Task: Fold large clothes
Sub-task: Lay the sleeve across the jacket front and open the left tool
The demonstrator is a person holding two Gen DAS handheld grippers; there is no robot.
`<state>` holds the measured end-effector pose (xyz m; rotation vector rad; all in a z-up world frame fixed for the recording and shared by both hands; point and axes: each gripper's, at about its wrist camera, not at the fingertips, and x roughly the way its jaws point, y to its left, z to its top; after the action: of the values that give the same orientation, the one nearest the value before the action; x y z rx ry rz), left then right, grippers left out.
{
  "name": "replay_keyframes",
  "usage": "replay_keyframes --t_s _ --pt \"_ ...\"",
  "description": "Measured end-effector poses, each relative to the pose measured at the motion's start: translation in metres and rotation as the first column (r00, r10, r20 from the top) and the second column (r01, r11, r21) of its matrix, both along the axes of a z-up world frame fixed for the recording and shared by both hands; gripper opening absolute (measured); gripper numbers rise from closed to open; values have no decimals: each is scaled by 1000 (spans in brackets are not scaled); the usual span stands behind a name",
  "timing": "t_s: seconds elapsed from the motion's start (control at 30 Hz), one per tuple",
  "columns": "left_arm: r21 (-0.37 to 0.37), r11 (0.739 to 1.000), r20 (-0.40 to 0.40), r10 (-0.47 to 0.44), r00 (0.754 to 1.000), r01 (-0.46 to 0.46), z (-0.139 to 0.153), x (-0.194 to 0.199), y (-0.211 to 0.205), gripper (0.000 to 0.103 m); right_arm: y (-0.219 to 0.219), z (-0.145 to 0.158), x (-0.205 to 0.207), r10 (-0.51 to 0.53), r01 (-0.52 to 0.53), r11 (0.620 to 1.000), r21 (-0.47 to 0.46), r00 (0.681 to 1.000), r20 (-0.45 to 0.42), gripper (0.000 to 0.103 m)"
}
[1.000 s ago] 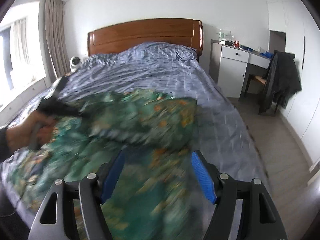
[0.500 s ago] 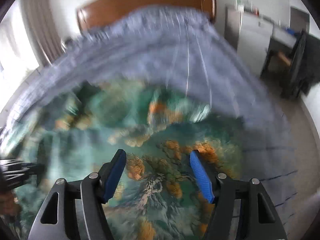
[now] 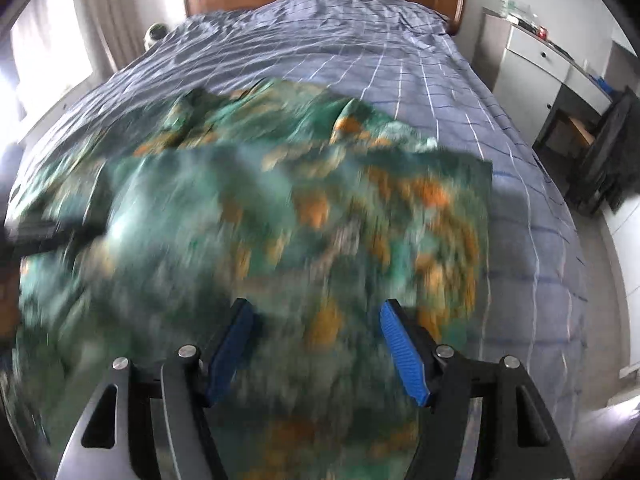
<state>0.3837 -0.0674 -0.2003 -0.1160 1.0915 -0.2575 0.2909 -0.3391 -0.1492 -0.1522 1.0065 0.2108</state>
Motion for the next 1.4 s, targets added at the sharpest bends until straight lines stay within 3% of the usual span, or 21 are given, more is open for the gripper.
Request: replay_keyframes --t_s 0.1,0.27,0.43,0.5,0.57,0.7,0.8,1.03,1.4 --pt "11 1000 -2 2 1000 -2 -2 2 -3 19 -2 -3 -14 -1 1 1000 9 1000 -29 68" --pt "30 1000 -6 0 1000 0 -1 1 -5 23 -1 -36 3 -18 16 1000 -20 994 -108 70" --pt "89 996 18 -26 1000 25 15 -16 -2 42 0 -28 -3 -26 24 999 -29 997 -68 71" --pt "106 994 39 -37 999 32 23 -32 3 61 1 -20 -15 -20 18 999 -46 999 -45 71" --pt "132 990 47 -58 997 51 29 -50 8 70 5 -9 -30 -13 10 998 -68 999 -37 75" --pt "193 977 78 -105 991 88 39 -101 20 79 11 14 -67 1 -4 999 -53 999 -47 76" --pt "185 981 119 -85 989 62 43 -139 38 87 19 34 -103 -11 11 1000 -21 1000 0 76" --pt "167 983 98 57 994 -73 41 -189 85 87 60 62 -188 -35 24 994 109 995 95 77" --pt "100 977 91 179 980 -187 42 -218 131 87 141 58 -262 78 -88 994 58 983 164 77"
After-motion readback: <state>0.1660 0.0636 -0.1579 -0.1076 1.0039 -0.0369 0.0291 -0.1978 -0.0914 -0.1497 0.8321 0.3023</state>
